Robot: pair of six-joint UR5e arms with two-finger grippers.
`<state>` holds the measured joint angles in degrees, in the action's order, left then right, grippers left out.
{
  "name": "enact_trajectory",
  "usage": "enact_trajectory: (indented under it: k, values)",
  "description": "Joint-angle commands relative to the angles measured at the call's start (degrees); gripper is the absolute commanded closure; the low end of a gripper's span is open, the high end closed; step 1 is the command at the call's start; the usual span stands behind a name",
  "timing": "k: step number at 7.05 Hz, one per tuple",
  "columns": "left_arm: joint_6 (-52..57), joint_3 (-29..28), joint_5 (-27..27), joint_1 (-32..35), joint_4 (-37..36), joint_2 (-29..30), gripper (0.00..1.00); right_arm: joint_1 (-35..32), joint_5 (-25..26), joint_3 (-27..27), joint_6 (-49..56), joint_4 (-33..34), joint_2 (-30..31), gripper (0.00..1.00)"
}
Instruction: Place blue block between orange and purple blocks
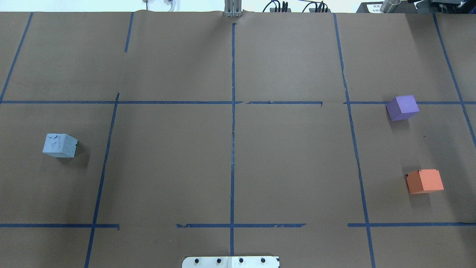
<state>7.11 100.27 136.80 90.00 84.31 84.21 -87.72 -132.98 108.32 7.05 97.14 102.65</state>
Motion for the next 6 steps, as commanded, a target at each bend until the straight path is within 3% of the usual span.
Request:
enact_trajectory:
  k: [1,5,6]
  values:
    - [-0.08,-0.77,-0.04,0.0,-0.02,-0.1,0.0,0.0,0.0,-0.12,-0.02,0.07,0.0,0.0]
    - [0.36,-0.34,0.58,-0.09,0.15,-0.63,0.0,0.0,0.18,-0.12,-0.2,-0.02,0.0,0.0]
    - [0.19,-0.16,0.84,-2.96,2.94,-0.63,0.0,0.0,0.0,-0.12,-0.2,-0.02,0.0,0.0]
